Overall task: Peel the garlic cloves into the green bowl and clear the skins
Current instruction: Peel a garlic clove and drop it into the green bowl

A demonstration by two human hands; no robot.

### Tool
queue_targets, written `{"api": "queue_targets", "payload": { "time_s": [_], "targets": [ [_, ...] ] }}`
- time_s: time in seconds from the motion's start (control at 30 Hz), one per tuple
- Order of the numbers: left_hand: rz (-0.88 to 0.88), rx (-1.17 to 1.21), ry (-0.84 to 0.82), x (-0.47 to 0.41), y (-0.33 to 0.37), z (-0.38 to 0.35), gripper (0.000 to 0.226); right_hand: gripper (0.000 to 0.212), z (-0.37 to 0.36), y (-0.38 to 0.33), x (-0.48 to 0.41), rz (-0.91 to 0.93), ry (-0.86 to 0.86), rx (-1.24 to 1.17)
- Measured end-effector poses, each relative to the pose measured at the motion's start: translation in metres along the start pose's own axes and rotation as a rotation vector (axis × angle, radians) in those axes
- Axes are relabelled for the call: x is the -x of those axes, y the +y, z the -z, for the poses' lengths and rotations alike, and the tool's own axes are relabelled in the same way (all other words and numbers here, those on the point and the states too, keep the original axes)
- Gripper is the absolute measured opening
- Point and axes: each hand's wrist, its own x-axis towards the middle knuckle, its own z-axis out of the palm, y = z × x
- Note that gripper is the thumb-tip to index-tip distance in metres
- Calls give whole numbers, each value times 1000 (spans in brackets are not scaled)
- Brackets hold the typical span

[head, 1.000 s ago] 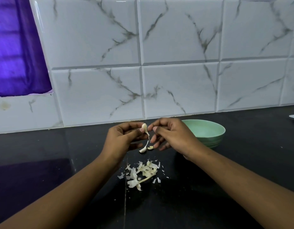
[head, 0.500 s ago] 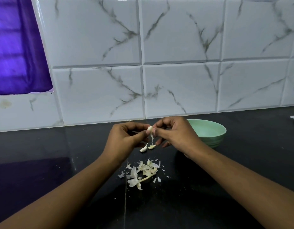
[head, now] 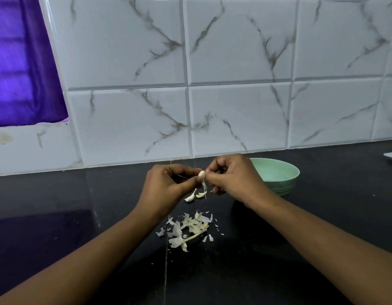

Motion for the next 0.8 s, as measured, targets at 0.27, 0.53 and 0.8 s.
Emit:
{"api": "queue_targets", "payload": {
  "time_s": [0.27,0.53,0.8],
  "targets": [
    [-8,-15,0,0,1,0,12,18,-2,1,1,13,37,24],
    [102,357,-20,-3,4,1,11,18,-8,5,0,-110,-77,-26],
    [317,594,-84,-7,5,4,11,29,4,-3,-3,-102,-149,59]
  ]
}}
